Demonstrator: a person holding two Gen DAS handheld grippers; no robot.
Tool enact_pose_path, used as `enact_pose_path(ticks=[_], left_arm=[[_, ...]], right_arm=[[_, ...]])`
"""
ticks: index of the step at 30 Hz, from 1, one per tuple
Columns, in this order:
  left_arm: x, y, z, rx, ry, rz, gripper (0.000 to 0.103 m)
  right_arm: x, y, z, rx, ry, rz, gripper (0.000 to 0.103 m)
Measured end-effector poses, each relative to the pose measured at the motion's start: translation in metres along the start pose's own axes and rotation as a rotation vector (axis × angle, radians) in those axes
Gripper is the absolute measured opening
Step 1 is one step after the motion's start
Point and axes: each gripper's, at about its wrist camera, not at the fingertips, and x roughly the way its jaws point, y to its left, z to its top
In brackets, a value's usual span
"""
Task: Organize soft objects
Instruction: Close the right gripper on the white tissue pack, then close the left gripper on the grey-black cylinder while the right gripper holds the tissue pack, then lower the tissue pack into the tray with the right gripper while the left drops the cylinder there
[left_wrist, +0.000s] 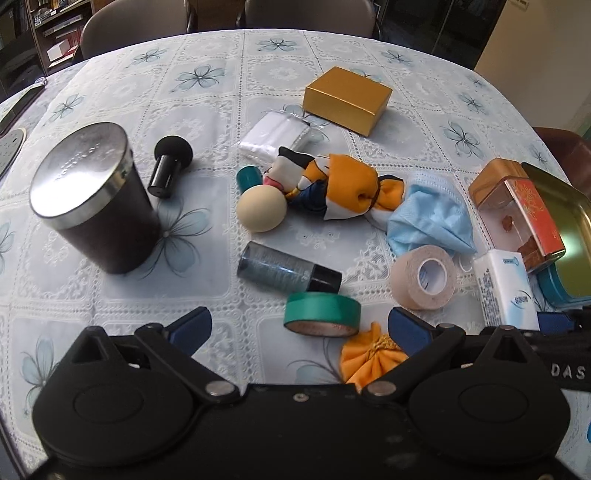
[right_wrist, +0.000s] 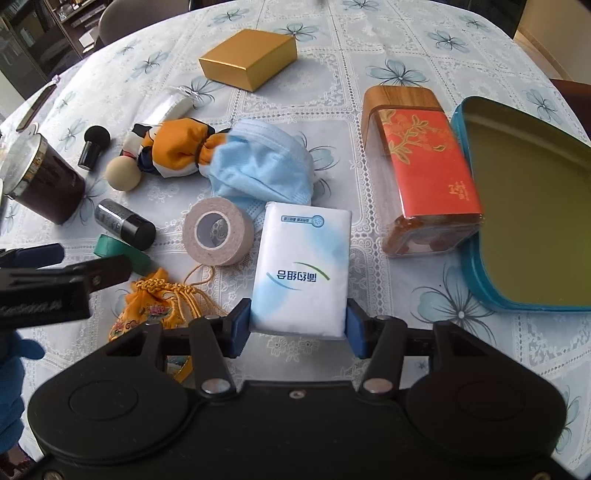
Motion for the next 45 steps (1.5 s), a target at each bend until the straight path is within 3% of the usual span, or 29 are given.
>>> enact_pose_path(ticks=[10,15,21,25,26,29,39,45], left_arm=[[-0.001,0.008,0.002,-0.015,0.006,0.037,0.099],[0.006,0.015,0.02,-0.077,0.003,-0.014,0.1],[0.023,-0.003,0.027,0.132,0.004,0.04,0.1],[0.034,-0.003,0.027,0.189,0.021,0.025,0.098],[0.036,-0.002,0.027,0.19,0.025,0.021,0.094],[0.044,0.004,0.028,0.156,0.065,-0.023,0.07],[0.023,0.007,0.031,0.045,0.058,-0.033,0.069],[-0.011,-0.018,0.044,0.034,0.014,-0.019,0.069]], right_arm=[[-0.01,-0.003,-0.003,0.015,-0.037,0.011,0.052],[-0.014,-0.002,-0.002,0.013,-0.051,0.012,0.052],[-0.015,-0.002,-0.003,0.016,-0.045,0.018,0.052],[-0.015,-0.002,-0.002,0.02,-0.043,0.021,0.052],[-0.016,-0.003,-0.002,0.021,-0.043,0.023,0.052],[-0.016,-0.003,0.0,0.02,-0.045,0.028,0.052],[-0.027,-0.004,0.01,0.013,-0.072,0.053,0.052],[-0.05,-0.022,0.021,0.039,-0.123,0.076,0.052]])
